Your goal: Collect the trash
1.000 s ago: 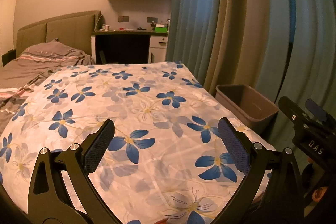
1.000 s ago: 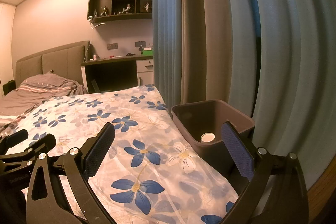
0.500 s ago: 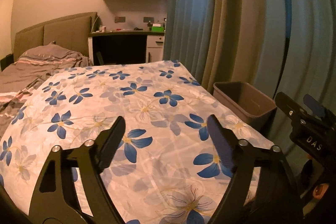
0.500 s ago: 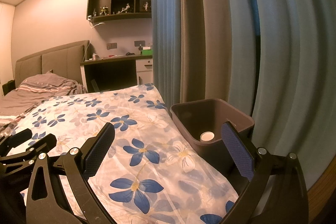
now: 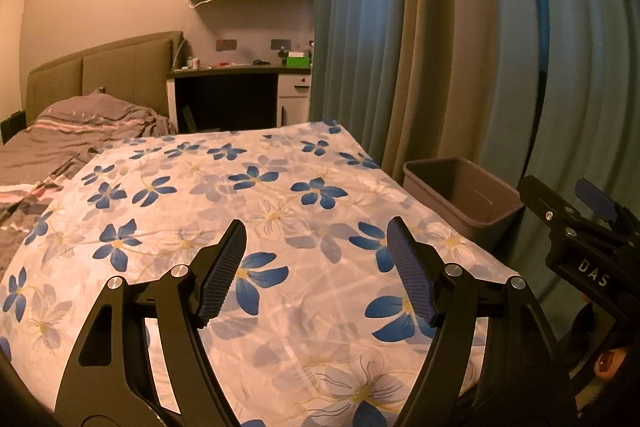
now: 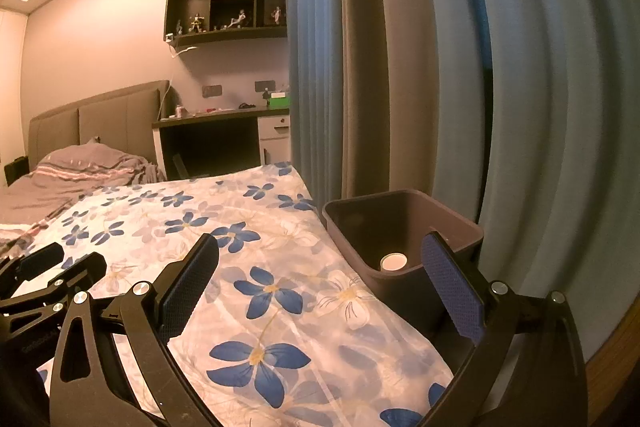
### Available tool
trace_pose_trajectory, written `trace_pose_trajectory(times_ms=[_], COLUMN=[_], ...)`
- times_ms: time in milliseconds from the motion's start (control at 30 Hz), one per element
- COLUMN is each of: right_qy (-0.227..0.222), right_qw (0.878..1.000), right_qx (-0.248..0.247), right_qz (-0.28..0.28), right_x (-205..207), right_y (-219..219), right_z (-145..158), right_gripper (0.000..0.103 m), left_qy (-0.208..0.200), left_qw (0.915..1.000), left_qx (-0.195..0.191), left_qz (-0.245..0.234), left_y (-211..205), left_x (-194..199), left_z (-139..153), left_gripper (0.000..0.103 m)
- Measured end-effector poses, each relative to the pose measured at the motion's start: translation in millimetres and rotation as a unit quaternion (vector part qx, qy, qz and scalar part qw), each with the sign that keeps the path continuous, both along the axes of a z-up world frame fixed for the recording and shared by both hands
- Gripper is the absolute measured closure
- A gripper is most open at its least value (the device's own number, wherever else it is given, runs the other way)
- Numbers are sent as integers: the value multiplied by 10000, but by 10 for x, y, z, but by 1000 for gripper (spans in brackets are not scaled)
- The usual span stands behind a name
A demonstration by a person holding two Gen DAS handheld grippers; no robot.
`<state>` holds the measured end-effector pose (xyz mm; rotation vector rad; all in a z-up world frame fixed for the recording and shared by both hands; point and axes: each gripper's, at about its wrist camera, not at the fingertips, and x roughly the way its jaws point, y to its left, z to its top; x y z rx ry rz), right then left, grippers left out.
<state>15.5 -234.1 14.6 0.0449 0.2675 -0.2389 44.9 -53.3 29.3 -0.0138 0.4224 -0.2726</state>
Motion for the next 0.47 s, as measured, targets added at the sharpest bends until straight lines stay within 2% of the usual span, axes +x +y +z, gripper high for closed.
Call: trace_pose_trajectory(times_ms=[200,467], right_qy=[-53,-145], right_qw=[10000,9998], right_qx=[37,86], right_qz=[-42,-103], right_x=[-34,-71], right_y=[-13,-1], right_z=[10,41], right_gripper=[6,6], left_qy=[-34,-77], left_qw=[10000,9994], left_qx=[10,31], left_qz=[83,337], left_y=[21,63], left_x=[-15,-42], left_z=[23,64], left_gripper=[27,7])
